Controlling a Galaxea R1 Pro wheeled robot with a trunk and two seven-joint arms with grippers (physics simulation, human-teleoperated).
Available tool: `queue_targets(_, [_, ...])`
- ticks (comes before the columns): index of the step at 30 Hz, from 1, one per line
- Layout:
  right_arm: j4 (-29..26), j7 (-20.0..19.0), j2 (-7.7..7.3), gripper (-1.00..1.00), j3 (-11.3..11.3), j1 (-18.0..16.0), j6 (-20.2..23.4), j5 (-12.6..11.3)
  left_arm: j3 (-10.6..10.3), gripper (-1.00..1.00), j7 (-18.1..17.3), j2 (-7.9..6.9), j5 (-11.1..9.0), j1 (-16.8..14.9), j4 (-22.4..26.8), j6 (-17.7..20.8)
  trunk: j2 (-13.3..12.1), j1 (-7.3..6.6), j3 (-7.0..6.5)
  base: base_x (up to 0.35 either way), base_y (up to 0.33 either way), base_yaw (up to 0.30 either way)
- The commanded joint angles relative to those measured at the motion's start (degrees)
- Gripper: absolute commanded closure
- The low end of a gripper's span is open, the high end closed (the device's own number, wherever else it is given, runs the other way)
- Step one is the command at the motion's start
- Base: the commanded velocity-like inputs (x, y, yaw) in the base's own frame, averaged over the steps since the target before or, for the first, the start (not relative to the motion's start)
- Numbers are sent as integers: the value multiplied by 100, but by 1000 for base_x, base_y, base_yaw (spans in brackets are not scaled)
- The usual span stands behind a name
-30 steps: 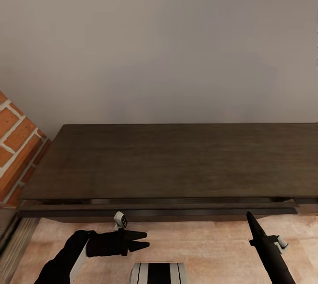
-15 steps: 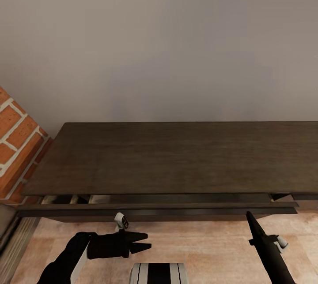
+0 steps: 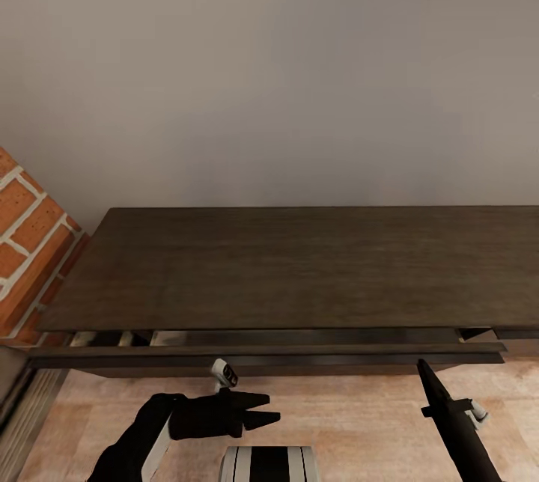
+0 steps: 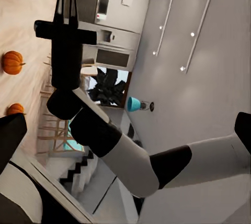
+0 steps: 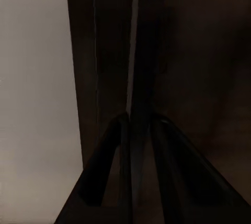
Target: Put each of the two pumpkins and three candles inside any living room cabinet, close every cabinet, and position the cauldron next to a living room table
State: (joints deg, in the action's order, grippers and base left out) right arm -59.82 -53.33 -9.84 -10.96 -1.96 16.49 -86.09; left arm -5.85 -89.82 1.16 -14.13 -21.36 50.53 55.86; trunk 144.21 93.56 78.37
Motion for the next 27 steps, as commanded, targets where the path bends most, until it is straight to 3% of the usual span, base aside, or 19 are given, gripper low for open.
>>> queue_targets(1, [36,7,-1,100,6,-3,21,-22,-9,-100,-18,11,-10,-1,0,61,1,0,4,0,0,0])
queue_targets(10, [39,7,-1,100,6,-4,33,-34,-12,-100,-18,-26,28,27,98,66,1,0,4,0,0,0])
queue_targets(11, [313,7,-1,100,6,-3,14,145,-12,-100,-18,-27,30,33,110,66,1,0,4,0,0,0])
queue_targets(27, [313,-2,-1,100,20,-4,17,145,-3,-100,-18,-22,81,297,656,66,1,0,4,0,0,0])
